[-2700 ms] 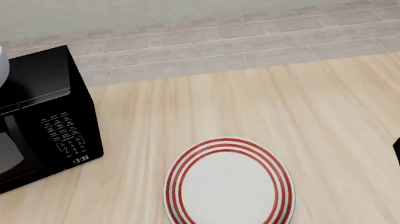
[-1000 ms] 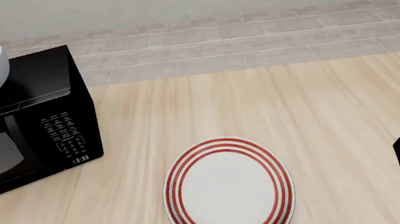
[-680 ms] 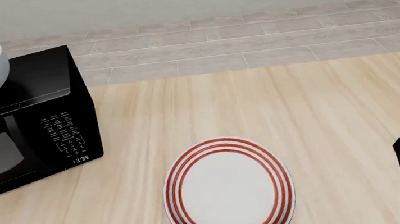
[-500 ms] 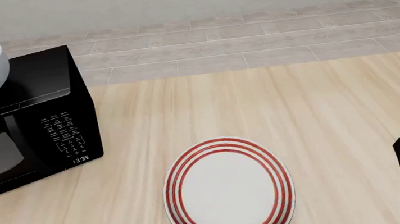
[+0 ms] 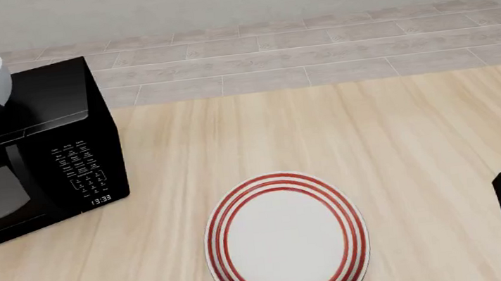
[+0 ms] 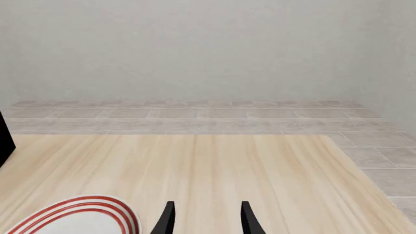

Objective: Pick up the white bowl and put it on the plate.

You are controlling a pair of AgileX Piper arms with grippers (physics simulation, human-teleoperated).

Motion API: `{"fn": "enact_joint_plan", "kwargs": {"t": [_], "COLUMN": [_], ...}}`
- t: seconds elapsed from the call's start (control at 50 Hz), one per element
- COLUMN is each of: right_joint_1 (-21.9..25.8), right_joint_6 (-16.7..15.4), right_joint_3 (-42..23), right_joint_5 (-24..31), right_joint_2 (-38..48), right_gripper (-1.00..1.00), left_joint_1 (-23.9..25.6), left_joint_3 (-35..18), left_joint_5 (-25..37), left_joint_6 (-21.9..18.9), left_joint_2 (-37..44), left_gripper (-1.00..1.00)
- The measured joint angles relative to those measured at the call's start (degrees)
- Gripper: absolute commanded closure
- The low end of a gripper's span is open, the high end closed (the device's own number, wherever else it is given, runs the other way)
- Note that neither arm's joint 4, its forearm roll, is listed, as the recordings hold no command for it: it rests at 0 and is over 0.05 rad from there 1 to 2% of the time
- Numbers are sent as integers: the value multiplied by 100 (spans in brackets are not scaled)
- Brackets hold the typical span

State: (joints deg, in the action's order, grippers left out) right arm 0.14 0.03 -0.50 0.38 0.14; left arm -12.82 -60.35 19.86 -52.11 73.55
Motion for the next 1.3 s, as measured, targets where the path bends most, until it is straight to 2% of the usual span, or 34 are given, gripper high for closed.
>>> {"fn": "enact_joint_plan", "kwargs": {"t": [0.42, 0.44, 0.92, 1.3], "right_joint_1": [0, 0, 0, 0], "right_joint_6": [0, 0, 0, -1], "right_joint_3": [0, 0, 0, 0], "right_joint_5": [0, 0, 0, -1], "right_joint_2": [0, 0, 0, 0], "right_gripper": [-100, -100, -100, -100], "left_joint_1": [-133, -138, -190, -30], "left_joint_3": [104, 103, 5, -388], "left_joint_5": [-185, -185, -90, 667], "left_joint_6": [-94, -96, -33, -118], "left_joint_2": [237, 244, 348, -243], "left_gripper": [-100, 100, 100, 100]}}
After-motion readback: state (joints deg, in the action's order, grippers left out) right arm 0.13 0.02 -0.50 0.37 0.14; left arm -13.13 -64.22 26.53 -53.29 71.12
